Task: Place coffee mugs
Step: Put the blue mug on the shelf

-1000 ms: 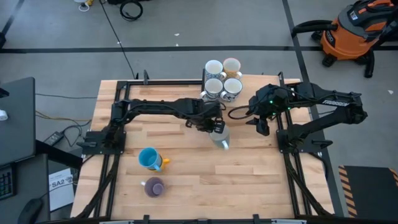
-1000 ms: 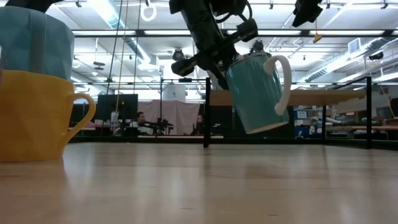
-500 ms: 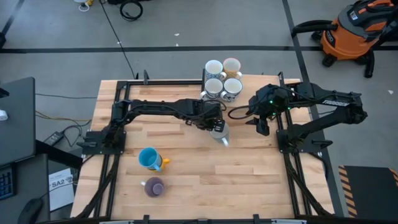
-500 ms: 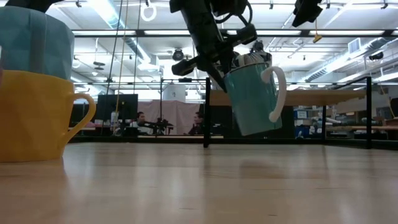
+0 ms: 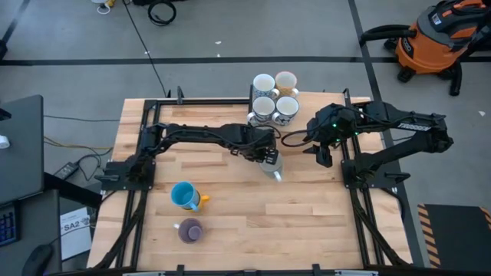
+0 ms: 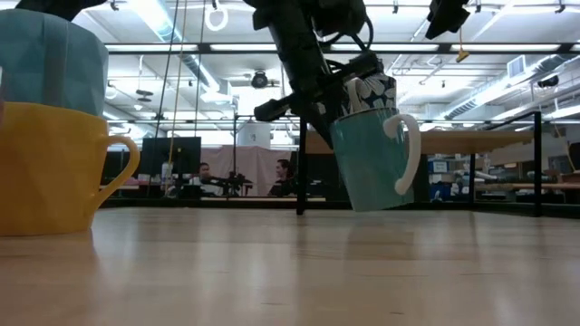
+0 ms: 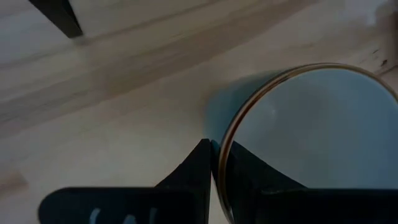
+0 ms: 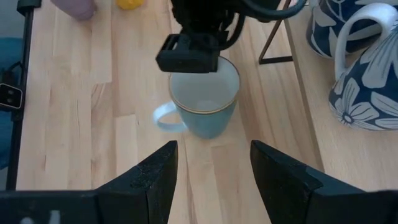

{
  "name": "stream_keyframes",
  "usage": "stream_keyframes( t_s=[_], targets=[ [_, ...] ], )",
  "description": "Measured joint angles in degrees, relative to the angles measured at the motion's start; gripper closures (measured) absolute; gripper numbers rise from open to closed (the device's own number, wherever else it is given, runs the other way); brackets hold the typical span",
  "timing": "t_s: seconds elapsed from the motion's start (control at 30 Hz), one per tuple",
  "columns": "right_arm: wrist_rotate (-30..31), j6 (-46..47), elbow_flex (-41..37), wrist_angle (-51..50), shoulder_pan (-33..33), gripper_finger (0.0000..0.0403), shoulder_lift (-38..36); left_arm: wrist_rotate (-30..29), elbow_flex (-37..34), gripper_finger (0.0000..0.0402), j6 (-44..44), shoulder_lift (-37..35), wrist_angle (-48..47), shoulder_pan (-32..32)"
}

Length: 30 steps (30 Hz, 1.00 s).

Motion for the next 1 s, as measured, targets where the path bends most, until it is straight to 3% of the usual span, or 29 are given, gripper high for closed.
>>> stream_keyframes(
  t_s=[0.57,1.0],
  targets=[
    [0.0,0.0,0.0,-0.02,0.0,0.0195,0.0,0.08,0.02,0.0329,-0.06,0.63,0.6,0.02],
    [-0.01,0.0,0.0,-0.02,-0.01,0.0195,0.0,0.0,0.04,0.0259,-0.04,0.63,0.52,0.0]
  ],
)
